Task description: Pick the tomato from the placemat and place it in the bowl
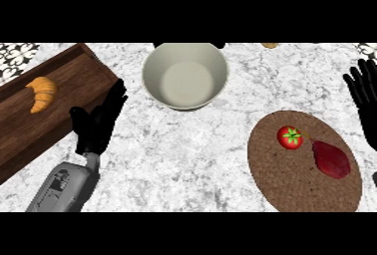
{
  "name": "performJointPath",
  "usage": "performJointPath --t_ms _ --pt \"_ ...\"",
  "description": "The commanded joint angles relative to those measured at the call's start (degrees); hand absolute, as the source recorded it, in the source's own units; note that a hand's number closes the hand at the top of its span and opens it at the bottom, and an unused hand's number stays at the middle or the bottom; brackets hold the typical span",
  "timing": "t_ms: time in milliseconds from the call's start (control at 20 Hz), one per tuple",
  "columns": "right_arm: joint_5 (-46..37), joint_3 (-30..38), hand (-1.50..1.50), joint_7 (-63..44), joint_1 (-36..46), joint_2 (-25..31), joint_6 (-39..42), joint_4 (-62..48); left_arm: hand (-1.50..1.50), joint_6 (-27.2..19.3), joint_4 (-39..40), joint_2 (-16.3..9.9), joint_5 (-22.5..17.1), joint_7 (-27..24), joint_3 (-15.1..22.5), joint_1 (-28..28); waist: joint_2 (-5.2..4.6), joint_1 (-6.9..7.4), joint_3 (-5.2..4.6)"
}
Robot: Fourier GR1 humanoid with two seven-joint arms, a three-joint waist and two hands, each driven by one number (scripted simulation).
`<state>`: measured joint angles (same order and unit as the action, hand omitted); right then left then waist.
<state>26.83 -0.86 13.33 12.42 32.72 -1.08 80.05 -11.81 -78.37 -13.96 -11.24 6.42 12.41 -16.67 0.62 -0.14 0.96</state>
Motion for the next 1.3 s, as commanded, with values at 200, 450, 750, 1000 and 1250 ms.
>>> performJointPath --t_ms 200,450,750,1000,1250 --pt "-11.96 -14.94 1.50 -12.80 -2.56 -3.25 -4.88 2.32 0.00 -1.55 -3.47 -0.77 2.51 -2.32 -1.53 -1.13 -0.55 1.15 -1.08" --pt "-22.43 -7.74 -1.50 -4.49 -8.35 -8.91 -30.09 2.26 0.00 -1.01 -4.70 -1.32 1.32 -2.91 -1.95 3.57 -0.02 -0.88 -0.92" --pt "-27.92 -12.78 -1.50 4.58 -15.96 -16.41 -37.21 16.09 0.00 -3.10 -5.51 1.84 4.15 -4.65 0.03 5.18 -0.38 -0.66 -1.00" --pt "-38.72 -12.88 -1.50 -17.65 -17.27 -6.83 -40.52 29.42 0.00 -1.69 -6.65 1.07 4.72 -6.64 -0.61 7.68 -0.39 -0.53 -1.12" --pt "-46.80 -12.13 -1.50 -38.39 -14.96 -1.87 -36.21 33.78 0.00 -1.83 -5.29 2.51 5.35 -5.80 -0.15 7.76 -0.53 -0.22 -1.12"
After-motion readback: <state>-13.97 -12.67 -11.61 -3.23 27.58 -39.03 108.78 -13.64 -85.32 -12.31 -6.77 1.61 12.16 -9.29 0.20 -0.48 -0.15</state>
